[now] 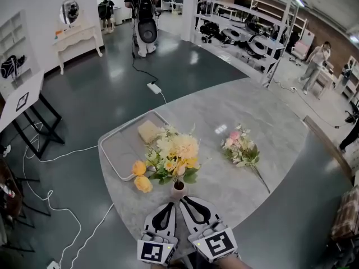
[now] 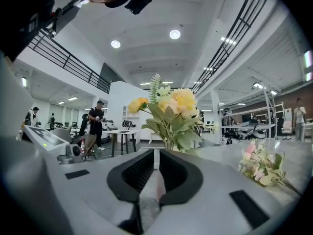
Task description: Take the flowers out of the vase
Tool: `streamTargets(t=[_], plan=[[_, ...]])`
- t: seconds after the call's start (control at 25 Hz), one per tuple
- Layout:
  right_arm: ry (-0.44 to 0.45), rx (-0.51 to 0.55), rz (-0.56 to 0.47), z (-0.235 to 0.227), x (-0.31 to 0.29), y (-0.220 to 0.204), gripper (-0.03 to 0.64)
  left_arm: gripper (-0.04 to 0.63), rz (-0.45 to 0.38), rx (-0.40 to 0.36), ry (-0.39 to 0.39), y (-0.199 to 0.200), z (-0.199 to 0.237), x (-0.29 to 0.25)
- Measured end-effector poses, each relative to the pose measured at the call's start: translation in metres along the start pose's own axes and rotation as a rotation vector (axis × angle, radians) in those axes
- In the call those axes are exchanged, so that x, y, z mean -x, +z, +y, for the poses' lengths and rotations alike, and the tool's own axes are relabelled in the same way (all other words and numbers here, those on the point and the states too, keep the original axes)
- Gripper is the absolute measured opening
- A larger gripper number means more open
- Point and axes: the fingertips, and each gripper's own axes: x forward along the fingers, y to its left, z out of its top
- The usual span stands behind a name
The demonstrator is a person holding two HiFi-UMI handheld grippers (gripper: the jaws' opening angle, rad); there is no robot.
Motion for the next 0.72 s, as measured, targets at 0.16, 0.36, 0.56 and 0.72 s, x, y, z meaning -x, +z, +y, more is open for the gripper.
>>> streamTargets(t=[0.16, 0.36, 0.56, 0.72], plan=[[-0.034, 0.018, 0.002, -0.012, -0.003, 0.002, 0.035, 0.014, 0.019, -0.008, 0.013, -0.004, 0.004, -0.003], [-0.038, 0.028, 0.014, -0.018, -0.012, 0.004, 0.107, 0.015, 0.030, -0.005, 0.025, -0.006, 0.009, -0.005], [-0.052, 0.022, 0.036, -0.023, -0.025, 0.001, 0.123, 0.014, 0.035, -0.003, 0.031, -0.008, 0.013, -0.008], [-0.084, 0.016, 0.076, -0.026, -0.036, -0.001, 0.138, 0.015, 0.044, 0.001, 0.045, -0.009, 0.018, -0.007]])
